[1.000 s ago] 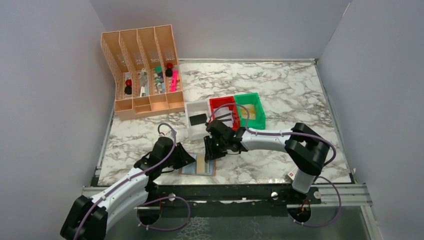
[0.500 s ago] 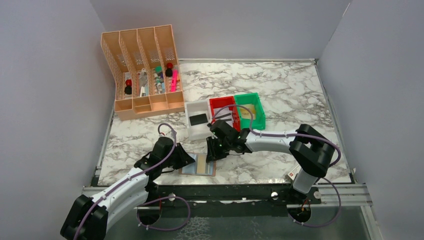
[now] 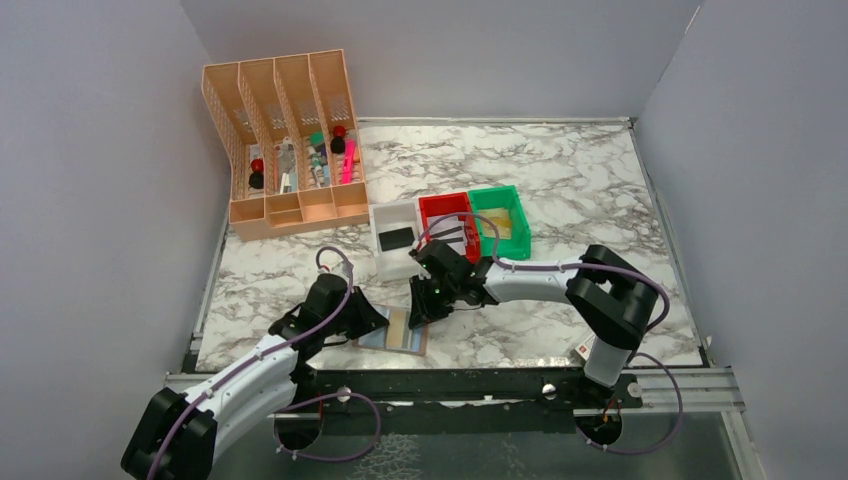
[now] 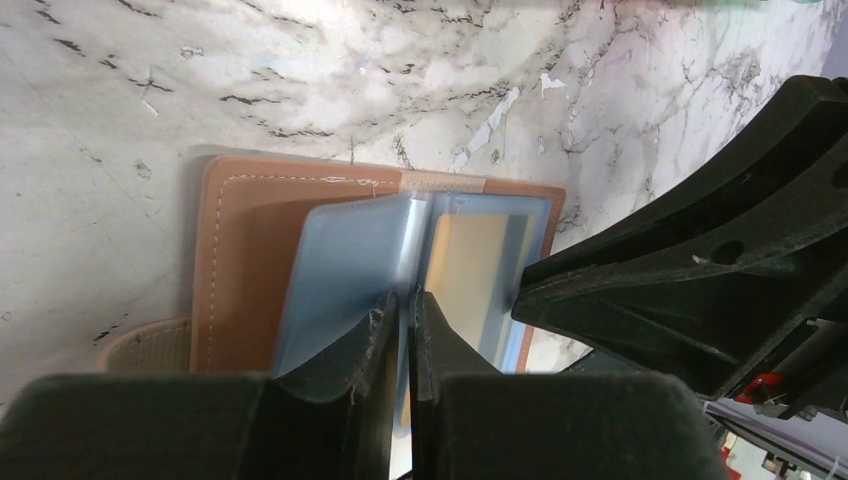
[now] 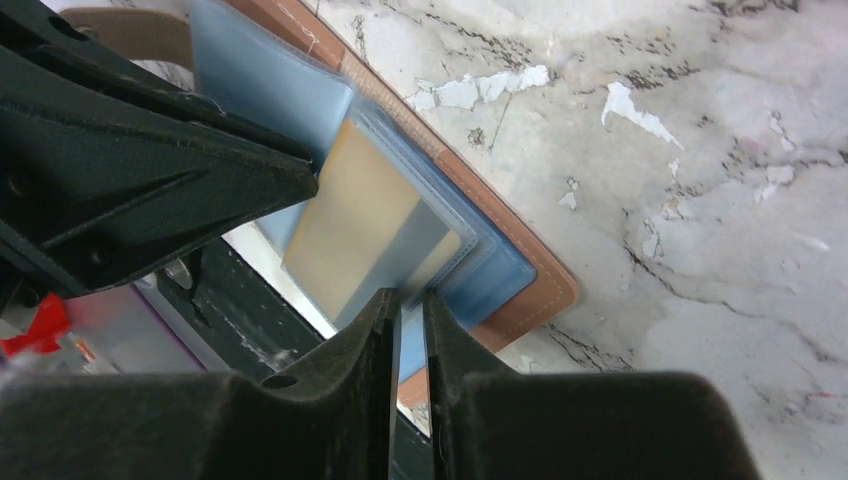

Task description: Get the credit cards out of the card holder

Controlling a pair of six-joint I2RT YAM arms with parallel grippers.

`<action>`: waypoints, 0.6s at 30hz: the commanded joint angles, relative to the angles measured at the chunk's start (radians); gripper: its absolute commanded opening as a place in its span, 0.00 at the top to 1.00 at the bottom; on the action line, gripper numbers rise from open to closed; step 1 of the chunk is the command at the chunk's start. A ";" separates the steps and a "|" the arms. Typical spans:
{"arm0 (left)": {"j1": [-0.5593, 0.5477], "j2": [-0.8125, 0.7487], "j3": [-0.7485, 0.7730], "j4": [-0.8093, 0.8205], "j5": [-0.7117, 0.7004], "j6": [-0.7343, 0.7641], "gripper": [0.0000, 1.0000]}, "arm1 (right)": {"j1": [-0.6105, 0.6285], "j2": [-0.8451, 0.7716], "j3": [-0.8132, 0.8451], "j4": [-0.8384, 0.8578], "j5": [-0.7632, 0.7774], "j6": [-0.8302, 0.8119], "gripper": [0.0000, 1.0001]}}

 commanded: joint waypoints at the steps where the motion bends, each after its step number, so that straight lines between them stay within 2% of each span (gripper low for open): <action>1: -0.005 0.009 -0.017 -0.033 0.014 0.012 0.88 | 0.021 0.072 0.071 -0.080 0.097 -0.045 0.84; 5: -0.005 0.002 -0.003 -0.036 0.004 0.014 0.88 | 0.038 0.137 0.153 -0.200 0.246 -0.080 0.84; 10: -0.005 -0.039 0.021 -0.069 -0.053 -0.010 0.76 | 0.038 0.182 0.135 -0.222 0.334 -0.093 0.89; 13: -0.005 -0.067 0.022 -0.065 -0.072 -0.029 0.69 | 0.038 0.189 0.105 -0.187 0.311 -0.100 0.94; 18: -0.004 -0.022 -0.029 0.091 0.019 -0.057 0.67 | 0.035 0.174 0.049 -0.068 0.189 -0.071 0.99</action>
